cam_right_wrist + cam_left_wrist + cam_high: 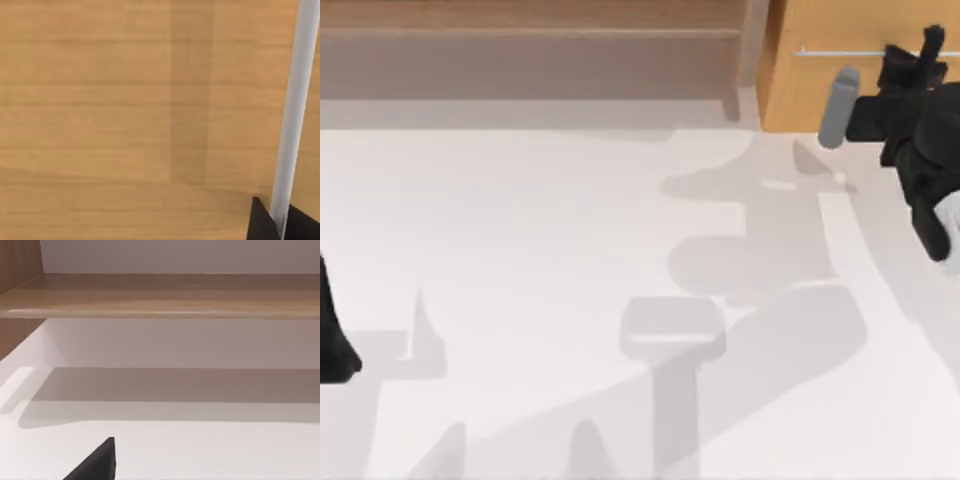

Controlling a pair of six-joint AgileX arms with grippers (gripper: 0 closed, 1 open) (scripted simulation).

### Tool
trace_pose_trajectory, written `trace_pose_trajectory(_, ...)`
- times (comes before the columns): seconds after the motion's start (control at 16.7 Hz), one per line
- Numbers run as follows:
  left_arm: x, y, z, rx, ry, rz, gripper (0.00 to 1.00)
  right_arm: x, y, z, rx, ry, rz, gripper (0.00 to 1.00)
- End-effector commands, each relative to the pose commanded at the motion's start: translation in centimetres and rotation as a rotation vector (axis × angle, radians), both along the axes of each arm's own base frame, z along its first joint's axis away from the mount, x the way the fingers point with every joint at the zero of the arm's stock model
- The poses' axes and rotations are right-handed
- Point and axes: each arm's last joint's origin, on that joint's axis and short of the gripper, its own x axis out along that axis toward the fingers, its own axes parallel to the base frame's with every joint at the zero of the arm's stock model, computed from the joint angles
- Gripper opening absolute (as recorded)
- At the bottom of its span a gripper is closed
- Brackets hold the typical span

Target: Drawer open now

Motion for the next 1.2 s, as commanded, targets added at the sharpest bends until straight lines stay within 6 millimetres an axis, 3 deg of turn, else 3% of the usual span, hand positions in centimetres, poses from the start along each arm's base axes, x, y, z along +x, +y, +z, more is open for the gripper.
trace_pose_trajectory(0.54,0.0,0.0,0.0,0.000,0.000,0.000,1.00,-6.0,0.0,-0.2,-0.001,0.006,0.000,0.00)
trace_pose_trajectory(0.96,0.0,0.0,0.0,0.000,0.000,0.000,1.00,-7.0,0.1,0.1,0.002,-0.008,-0.002,0.00)
trace_pose_trajectory(1.2,0.0,0.0,0.0,0.000,0.000,0.000,1.00,-10.7,-0.1,-0.4,-0.003,0.019,-0.003,0.00)
